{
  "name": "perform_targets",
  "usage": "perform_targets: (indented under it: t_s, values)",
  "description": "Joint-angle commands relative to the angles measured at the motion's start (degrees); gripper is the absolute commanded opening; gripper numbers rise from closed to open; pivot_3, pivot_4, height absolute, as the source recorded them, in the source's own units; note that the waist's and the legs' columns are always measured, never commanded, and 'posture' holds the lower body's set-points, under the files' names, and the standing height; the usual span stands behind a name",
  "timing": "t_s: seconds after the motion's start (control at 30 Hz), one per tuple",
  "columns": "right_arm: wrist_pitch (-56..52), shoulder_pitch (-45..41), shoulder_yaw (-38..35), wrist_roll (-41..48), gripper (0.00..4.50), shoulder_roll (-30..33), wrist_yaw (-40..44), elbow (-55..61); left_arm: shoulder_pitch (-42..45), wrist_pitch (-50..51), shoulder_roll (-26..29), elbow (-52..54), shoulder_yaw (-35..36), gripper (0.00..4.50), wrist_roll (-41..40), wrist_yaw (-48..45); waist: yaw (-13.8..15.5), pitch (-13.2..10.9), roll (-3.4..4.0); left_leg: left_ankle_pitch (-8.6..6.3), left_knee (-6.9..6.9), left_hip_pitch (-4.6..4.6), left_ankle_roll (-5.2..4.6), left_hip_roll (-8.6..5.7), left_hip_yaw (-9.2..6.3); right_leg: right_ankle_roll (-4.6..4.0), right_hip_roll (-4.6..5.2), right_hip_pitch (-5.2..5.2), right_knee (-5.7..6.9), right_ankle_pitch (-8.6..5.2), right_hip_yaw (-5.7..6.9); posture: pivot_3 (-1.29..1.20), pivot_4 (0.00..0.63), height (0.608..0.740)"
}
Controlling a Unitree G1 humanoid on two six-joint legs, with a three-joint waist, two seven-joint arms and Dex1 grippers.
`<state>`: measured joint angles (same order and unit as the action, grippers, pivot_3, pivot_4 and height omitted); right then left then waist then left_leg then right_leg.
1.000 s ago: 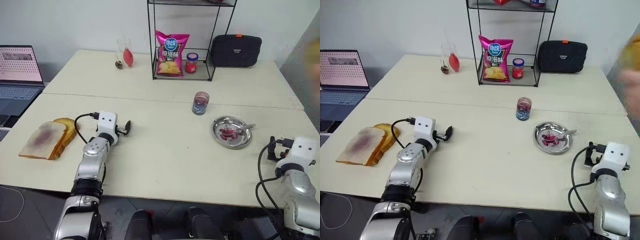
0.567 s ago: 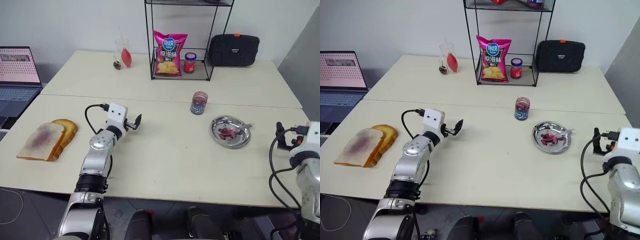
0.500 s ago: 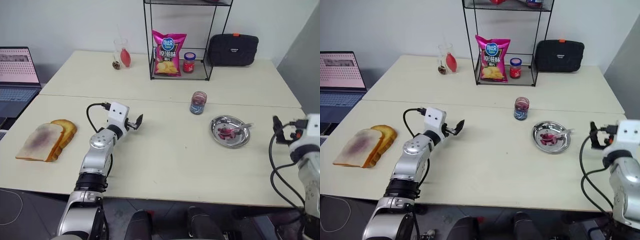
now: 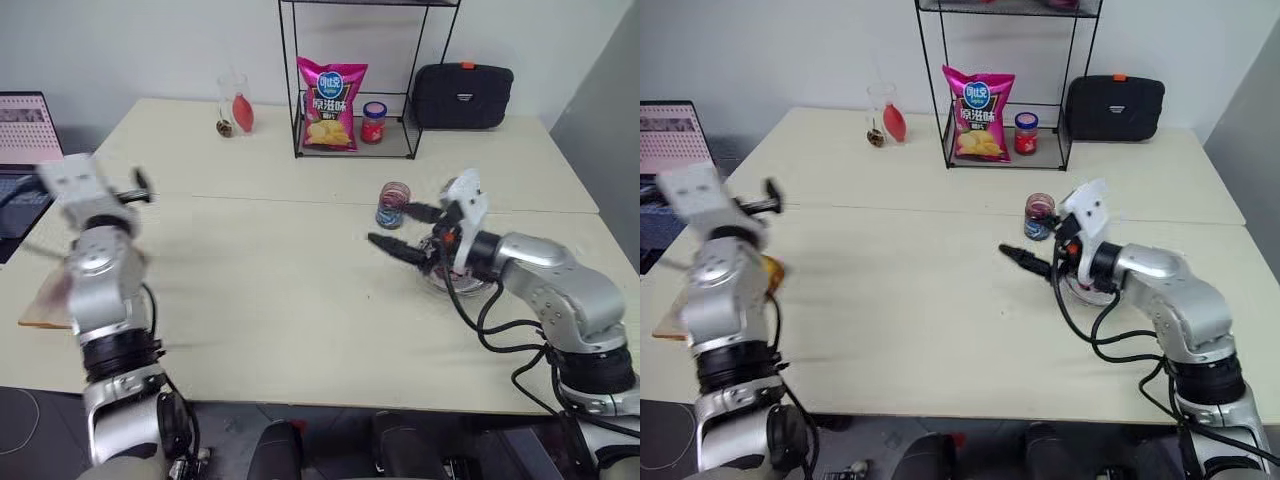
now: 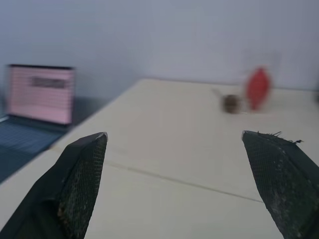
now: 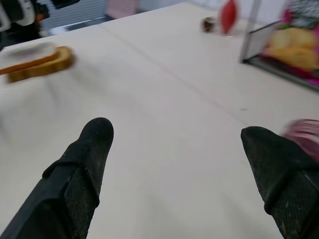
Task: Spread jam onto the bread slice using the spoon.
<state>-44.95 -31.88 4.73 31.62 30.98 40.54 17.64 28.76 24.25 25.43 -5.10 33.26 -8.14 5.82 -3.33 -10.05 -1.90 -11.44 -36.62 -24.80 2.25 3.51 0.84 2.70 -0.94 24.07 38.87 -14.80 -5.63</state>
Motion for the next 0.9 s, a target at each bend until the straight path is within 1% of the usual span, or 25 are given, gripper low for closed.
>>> perform_targets:
  t_s: [0.03, 0.07, 0.1, 0.17, 0.27, 0.33, 0.47, 0.57, 0.73, 0.9]
  values:
    - [2.80, -3.11, 2.08, 0.90, 4.43, -1.53, 5.15, -1.13, -3.02, 5.44, -0.84, 8.14, 9.37, 4.50, -4.06, 5.75, 0.20, -0.04, -0.21, -0.01, -0.01, -0.02, 0.02, 0.00, -0.03, 0.00, 0.00, 0.01, 0.00, 0.00, 0.05, 0.00, 0.150, 0.740]
    - [2.91, -3.58, 2.56, 0.46, 4.43, -2.23, 5.08, -1.59, -3.15, 6.12, -0.58, 8.16, 10.29, 4.50, -4.83, 5.95, 0.52, -0.01, -0.36, -0.01, -0.02, -0.03, 0.03, 0.00, -0.06, 0.00, 0.01, -0.01, 0.00, 0.00, 0.10, 0.00, 0.150, 0.740]
    - [3.26, -4.02, 3.22, 0.30, 4.43, -2.86, 5.85, -2.27, -4.23, 7.93, -1.84, 10.39, 12.25, 4.50, -6.66, 6.84, 0.86, -0.01, -0.47, -0.01, -0.04, -0.03, 0.03, 0.00, -0.12, 0.01, 0.01, -0.02, 0.00, -0.01, 0.17, 0.00, 0.150, 0.740]
    - [3.50, -5.19, 4.86, -0.02, 4.43, -4.49, 6.80, -3.38, -6.08, 10.34, -3.01, 12.90, 14.85, 4.50, -9.32, 7.30, 1.50, 0.01, -0.51, -0.01, -0.15, -0.04, 0.04, 0.01, -0.17, 0.04, 0.01, -0.06, 0.01, -0.03, 0.23, 0.00, 0.150, 0.740]
    - [4.30, -5.32, 7.03, -0.39, 4.43, -4.72, 9.98, -4.05, -9.34, 13.42, -6.55, 18.08, 16.45, 4.50, -13.06, 7.76, 1.51, 0.03, -0.55, 0.00, -0.33, 0.01, 0.04, 0.02, -0.03, 0.12, 0.03, -0.12, 0.02, -0.04, 0.11, 0.00, 0.150, 0.740]
    - [5.12, -5.54, 8.09, -1.25, 4.43, -5.00, 10.89, -4.82, -8.91, 15.62, -7.86, 17.57, 18.31, 4.50, -16.45, 8.49, 1.55, 0.08, -0.62, 0.01, -0.38, 0.04, 0.05, 0.04, -0.02, 0.13, 0.04, -0.20, 0.02, -0.02, 0.14, 0.00, 0.150, 0.740]
    - [5.60, -6.15, 8.51, -1.99, 4.43, -5.97, 11.20, -5.95, -10.27, 17.33, -10.41, 18.89, 20.66, 4.50, -20.25, 10.70, 1.41, 0.14, -0.72, 0.02, -0.35, 0.09, 0.05, 0.08, -0.09, 0.07, -0.01, -0.23, 0.03, -0.05, 0.22, 0.00, 0.150, 0.740]
    - [5.76, -6.34, 8.31, -2.28, 4.43, -6.41, 11.23, -6.42, -10.89, 17.67, -10.63, 18.46, 21.21, 4.50, -22.33, 11.22, 1.38, 0.14, -0.72, 0.01, -0.30, 0.08, 0.05, 0.08, -0.06, -0.01, -0.01, -0.20, 0.03, -0.05, 0.18, 0.00, 0.150, 0.740]
    - [6.01, -5.37, 7.21, -2.81, 4.43, -6.05, 10.91, -6.09, -8.77, 16.00, -11.17, 13.82, 22.90, 4.50, -25.25, 13.97, 1.37, 0.14, -0.72, 0.01, -0.24, 0.07, 0.05, 0.08, -0.04, -0.03, -0.02, -0.13, 0.03, -0.05, 0.16, 0.00, 0.150, 0.740]
    - [5.19, -4.81, 6.25, -2.61, 4.43, -6.21, 10.13, -5.35, -8.43, 15.92, -12.37, 14.31, 23.54, 4.50, -27.75, 17.44, 1.35, 0.15, -0.73, 0.01, -0.30, 0.07, 0.05, 0.07, 0.01, 0.02, -0.01, -0.13, 0.03, -0.06, 0.11, 0.00, 0.150, 0.740]
